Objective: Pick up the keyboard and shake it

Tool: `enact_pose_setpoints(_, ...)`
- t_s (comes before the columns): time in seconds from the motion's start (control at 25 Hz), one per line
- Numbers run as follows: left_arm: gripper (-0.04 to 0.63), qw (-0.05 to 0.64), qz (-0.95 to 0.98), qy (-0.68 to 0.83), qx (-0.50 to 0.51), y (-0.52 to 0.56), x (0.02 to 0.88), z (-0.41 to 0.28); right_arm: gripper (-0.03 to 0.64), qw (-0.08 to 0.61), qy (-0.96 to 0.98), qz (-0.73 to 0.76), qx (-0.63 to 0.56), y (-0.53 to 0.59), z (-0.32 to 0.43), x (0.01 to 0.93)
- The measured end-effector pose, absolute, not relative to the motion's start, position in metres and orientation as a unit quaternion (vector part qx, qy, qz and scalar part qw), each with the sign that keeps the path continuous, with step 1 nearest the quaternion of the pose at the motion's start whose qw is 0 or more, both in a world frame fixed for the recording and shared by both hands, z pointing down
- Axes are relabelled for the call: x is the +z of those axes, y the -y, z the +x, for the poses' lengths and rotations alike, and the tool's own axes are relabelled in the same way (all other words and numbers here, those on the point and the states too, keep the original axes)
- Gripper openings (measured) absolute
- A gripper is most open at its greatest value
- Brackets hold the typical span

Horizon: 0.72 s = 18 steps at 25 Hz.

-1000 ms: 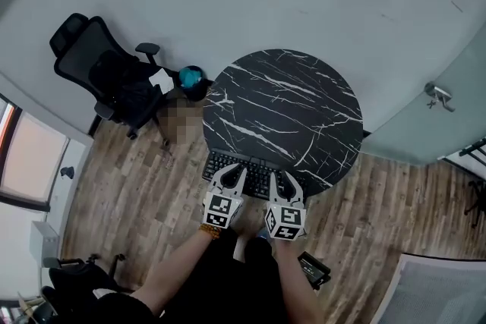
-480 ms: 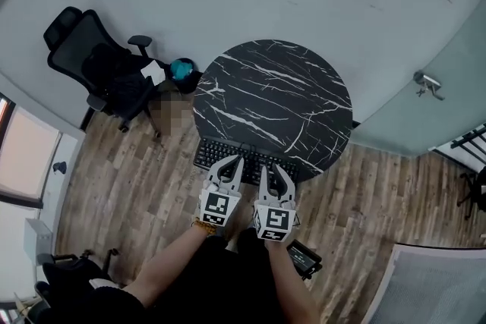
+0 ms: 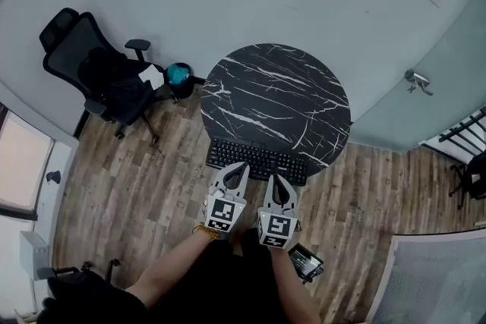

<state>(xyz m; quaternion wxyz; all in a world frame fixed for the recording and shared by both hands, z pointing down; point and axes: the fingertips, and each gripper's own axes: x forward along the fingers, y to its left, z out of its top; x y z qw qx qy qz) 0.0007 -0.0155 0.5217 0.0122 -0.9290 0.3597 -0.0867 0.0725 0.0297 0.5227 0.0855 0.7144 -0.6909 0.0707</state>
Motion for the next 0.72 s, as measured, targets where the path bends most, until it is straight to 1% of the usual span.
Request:
enact_pose_setpoints(0.36,0.014,0.013,-0.928,-0.361,-0.087,0.006,0.524,-0.019,0.031,0.1,0.702,0.703,0.054,-0.039,0.045,0.522)
enact_pose_setpoints(0.72,0.014,0.024,-0.923,-0.372,-0.089,0.011,0.511,0.002,0.031,0.097,0.716,0.69,0.051,-0.034,0.063,0.517)
